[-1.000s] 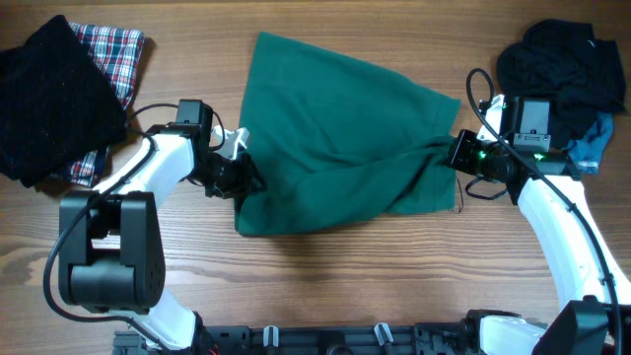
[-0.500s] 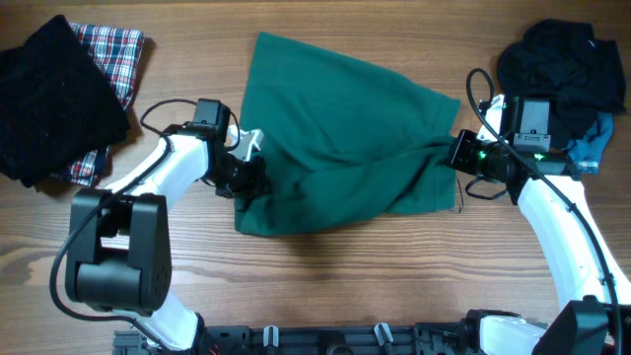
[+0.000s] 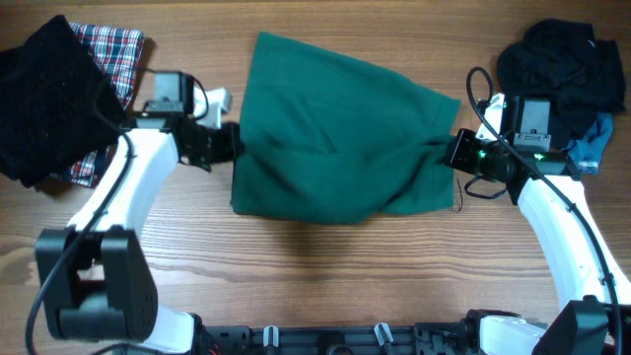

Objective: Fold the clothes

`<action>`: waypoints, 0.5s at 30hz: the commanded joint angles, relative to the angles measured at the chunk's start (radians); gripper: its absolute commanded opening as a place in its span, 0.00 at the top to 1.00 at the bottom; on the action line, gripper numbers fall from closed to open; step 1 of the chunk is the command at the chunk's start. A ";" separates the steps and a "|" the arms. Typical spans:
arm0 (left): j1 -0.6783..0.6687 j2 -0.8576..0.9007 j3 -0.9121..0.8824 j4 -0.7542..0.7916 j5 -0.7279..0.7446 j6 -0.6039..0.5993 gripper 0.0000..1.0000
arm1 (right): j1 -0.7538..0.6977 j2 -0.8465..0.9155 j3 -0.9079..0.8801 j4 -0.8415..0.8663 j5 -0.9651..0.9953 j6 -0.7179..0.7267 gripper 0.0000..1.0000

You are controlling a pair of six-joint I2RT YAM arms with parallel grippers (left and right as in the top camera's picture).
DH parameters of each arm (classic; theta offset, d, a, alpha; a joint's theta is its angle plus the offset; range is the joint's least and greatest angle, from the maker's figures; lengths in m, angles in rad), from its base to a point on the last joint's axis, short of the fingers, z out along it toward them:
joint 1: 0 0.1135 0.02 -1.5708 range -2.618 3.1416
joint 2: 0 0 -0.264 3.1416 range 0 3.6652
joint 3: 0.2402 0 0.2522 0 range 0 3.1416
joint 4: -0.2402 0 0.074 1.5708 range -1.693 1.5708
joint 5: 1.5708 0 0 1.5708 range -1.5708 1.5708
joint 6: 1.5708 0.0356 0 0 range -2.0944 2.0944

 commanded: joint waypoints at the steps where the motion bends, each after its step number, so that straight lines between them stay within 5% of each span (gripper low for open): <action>1: 0.008 -0.030 0.059 -0.001 -0.031 -0.044 0.96 | -0.003 -0.056 0.018 0.001 -0.035 -0.018 0.96; 15: 0.064 -0.384 0.080 -0.132 -0.192 -0.043 0.96 | -0.003 -0.446 0.018 -0.277 -0.028 -0.016 0.96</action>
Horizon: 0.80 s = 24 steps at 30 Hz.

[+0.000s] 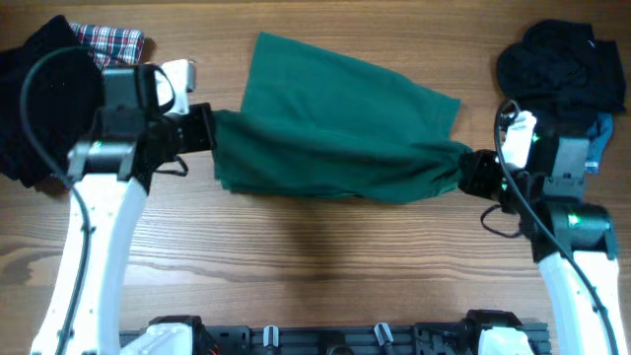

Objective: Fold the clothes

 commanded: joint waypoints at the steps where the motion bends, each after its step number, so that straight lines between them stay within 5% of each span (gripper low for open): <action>1: 0.053 -0.066 0.017 -0.042 -0.045 -0.003 0.96 | -0.003 -0.079 0.018 -0.063 -0.013 -0.002 0.96; 12: 0.112 -0.157 0.017 -0.095 -0.044 -0.030 0.96 | -0.003 -0.174 0.161 -0.292 0.034 0.004 0.96; 24: 0.012 -0.077 0.016 -0.172 0.054 -0.034 0.96 | -0.003 -0.062 0.161 -0.268 0.070 0.005 0.96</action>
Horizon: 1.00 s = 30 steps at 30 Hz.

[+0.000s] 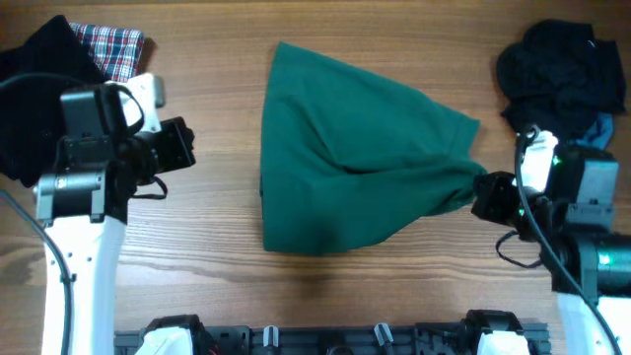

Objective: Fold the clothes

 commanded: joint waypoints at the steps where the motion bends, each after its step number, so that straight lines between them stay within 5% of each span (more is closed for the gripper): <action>1: -0.067 0.072 0.014 -0.061 0.029 -0.010 0.96 | -0.003 0.054 0.019 0.020 0.017 0.004 0.96; 4: -0.082 0.162 0.014 -0.148 0.032 -0.043 0.91 | -0.003 0.098 0.019 0.042 0.006 -0.003 0.96; 14: -0.137 0.480 0.001 -0.108 0.174 -0.027 0.27 | -0.003 0.169 0.019 0.076 -0.005 -0.029 0.96; 18: -0.185 0.573 0.001 -0.040 0.284 0.045 0.29 | -0.003 0.169 0.019 0.087 -0.005 -0.028 0.96; 30: -0.211 0.687 0.000 -0.046 0.183 0.048 0.39 | -0.003 0.169 0.019 0.093 -0.005 -0.028 0.96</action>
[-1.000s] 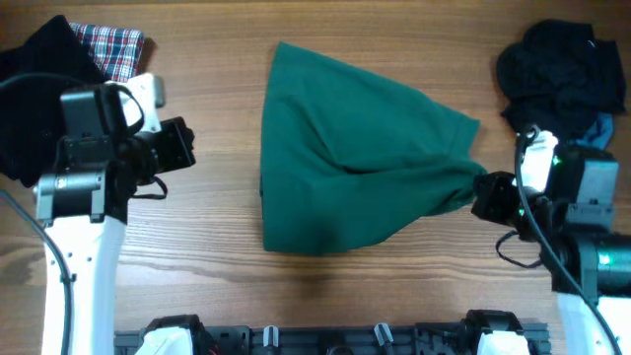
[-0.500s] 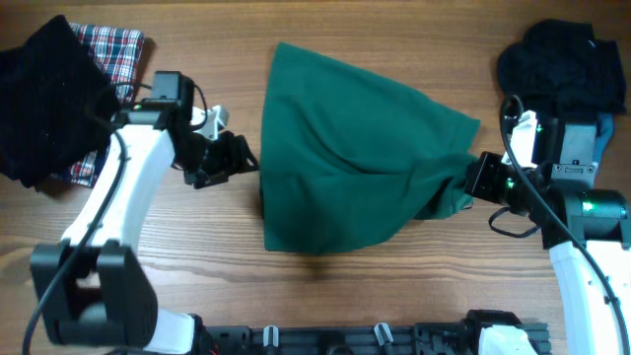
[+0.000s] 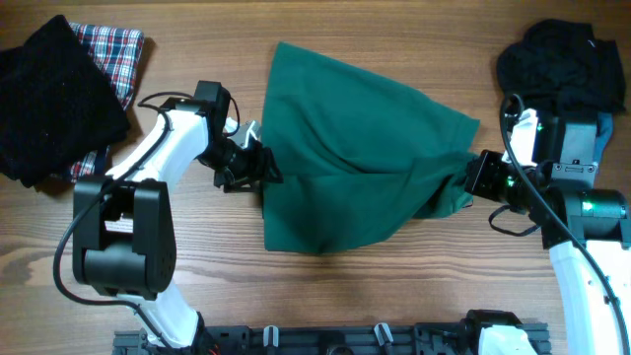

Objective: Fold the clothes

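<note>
A dark green garment (image 3: 355,148) lies spread in the middle of the table, wide at the front and creased across its middle. My left gripper (image 3: 260,166) sits at its left edge, fingers spread and touching the cloth. My right gripper (image 3: 477,176) is shut on the garment's right corner, where the fabric bunches and pulls toward it.
A black pile (image 3: 54,94) lies on a plaid cloth (image 3: 116,47) at the back left. Another black pile (image 3: 562,61) with a blue piece (image 3: 595,138) sits at the back right. A rig bar (image 3: 325,340) runs along the front edge.
My left gripper was apart from the garment, well to its left; now it is at the garment's left edge. The right gripper still holds the right corner, slightly farther back.
Both grippers held the garment's left and right ends on the table. Then it hung stretched between them, closer to the front. Then the left gripper had let go and the cloth lay spread, the right still holding. Now the left gripper is back at the left edge.
</note>
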`<action>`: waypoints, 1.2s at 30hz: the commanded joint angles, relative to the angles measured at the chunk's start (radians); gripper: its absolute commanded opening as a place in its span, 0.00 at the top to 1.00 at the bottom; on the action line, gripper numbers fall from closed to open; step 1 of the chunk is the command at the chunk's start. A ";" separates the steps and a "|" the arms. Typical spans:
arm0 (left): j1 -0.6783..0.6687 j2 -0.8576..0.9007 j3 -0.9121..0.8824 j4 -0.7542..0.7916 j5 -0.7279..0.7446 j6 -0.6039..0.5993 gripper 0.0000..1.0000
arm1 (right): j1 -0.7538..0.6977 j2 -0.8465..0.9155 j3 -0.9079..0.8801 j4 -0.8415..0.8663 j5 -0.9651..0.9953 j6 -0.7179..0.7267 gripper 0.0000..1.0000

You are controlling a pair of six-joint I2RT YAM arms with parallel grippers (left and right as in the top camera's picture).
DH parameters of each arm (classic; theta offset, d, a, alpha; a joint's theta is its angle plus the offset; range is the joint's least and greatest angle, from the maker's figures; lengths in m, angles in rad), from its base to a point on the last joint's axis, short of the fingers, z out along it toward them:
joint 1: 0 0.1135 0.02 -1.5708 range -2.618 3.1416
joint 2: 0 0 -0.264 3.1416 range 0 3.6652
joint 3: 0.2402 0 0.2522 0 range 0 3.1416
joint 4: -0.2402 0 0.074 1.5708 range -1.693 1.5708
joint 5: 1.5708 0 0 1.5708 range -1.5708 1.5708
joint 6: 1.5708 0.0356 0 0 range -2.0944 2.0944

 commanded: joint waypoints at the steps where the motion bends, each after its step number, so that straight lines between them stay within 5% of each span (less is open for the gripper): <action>1: -0.023 0.008 -0.007 -0.002 -0.058 0.023 0.39 | -0.003 0.003 0.019 0.012 -0.005 -0.020 0.96; 15: -0.097 0.008 -0.159 0.008 -0.153 -0.012 0.46 | -0.003 0.003 0.019 0.027 -0.005 -0.019 0.96; 27: -0.236 0.008 -0.193 0.105 -0.055 -0.063 0.44 | -0.003 0.012 0.019 0.038 -0.020 -0.017 0.96; 29: -0.274 0.008 -0.193 0.124 -0.055 -0.072 0.62 | -0.003 0.021 0.019 0.039 -0.020 -0.018 0.96; 30: -0.286 0.008 -0.193 0.132 -0.059 -0.084 0.88 | -0.003 0.023 0.019 0.039 -0.021 -0.017 0.96; 31: -0.291 0.008 -0.193 0.139 -0.059 -0.087 0.96 | -0.003 0.026 0.019 0.040 -0.021 -0.017 0.96; 36: -0.241 0.000 -0.180 0.126 -0.063 -0.087 0.96 | -0.003 0.029 0.019 0.043 -0.021 -0.019 0.95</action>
